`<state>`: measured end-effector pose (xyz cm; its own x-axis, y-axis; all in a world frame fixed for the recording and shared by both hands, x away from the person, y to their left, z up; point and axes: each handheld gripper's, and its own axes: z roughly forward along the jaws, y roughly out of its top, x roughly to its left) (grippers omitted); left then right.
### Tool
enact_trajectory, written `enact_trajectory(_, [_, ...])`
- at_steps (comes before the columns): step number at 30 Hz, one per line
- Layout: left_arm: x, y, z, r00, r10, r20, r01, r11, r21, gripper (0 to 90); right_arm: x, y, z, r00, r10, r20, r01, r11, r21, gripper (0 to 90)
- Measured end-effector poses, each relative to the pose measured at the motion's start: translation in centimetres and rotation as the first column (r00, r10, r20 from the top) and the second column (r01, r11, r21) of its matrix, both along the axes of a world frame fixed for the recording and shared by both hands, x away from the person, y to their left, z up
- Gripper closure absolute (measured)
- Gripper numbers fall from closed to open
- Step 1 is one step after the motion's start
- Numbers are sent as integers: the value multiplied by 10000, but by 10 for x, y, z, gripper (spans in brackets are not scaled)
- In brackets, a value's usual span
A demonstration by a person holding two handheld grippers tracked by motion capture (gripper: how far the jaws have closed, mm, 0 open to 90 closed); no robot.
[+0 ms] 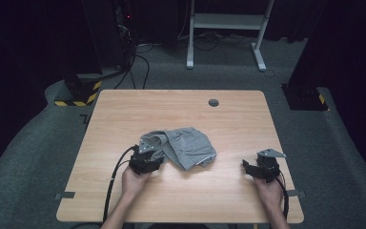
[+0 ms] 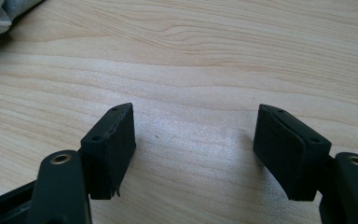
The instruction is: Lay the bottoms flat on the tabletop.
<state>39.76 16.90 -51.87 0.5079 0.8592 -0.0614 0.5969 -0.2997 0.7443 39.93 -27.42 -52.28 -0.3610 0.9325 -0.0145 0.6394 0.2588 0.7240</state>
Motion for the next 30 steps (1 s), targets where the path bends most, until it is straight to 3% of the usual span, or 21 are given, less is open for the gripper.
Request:
enact_trajectory(2, [0, -1, -2, 10000, 16, 68, -16, 10000, -9, 476, 0, 0, 0, 9999, 154, -19, -154, 9999, -8, 284])
enact_trajectory(5, [-2, 0, -7, 9988, 133, 482, -121, 9996, -250, 473, 0, 1, 0, 9992, 408, -36, -408, 9992, -24, 281])
enact_trajectory(7, [-3, 0, -7, 9988, 196, 439, -180, 9992, -366, 473, 0, 3, 0, 9980, 633, -29, -633, 9980, -29, 287])
enact_trajectory(9, [-3, 0, -7, 9988, 210, 448, -195, 9992, -347, 471, -2, 7, 1, 9961, 882, -44, -882, 9961, 20, 377])
enact_trajectory(13, [-4, -3, -7, 9980, 178, 607, -178, 9998, -19, 450, -8, 24, 3, 9810, 1939, 101, -1939, 9810, 33, 448])
enact_trajectory(17, [-4, -4, -7, 9975, 228, 666, -233, 9997, 63, 437, -14, 48, 14, 9558, 2911, 407, -2916, 9565, 66, 468])
enact_trajectory(24, [-5, -4, -7, 9973, 270, 685, -276, 9996, 82, 426, -16, 94, 40, 8886, 4497, 901, -4499, 8929, -183, 469])
enact_trajectory(27, [-4, -4, -7, 9975, 261, 662, -266, 9996, 73, 424, -16, 116, 46, 8509, 5173, 921, -5148, 8558, -509, 463])
enact_trajectory(30, [-4, -4, -7, 9976, 247, 650, -253, 9996, 82, 423, -15, 130, 48, 8291, 5531, 811, -5486, 8329, -728, 460])
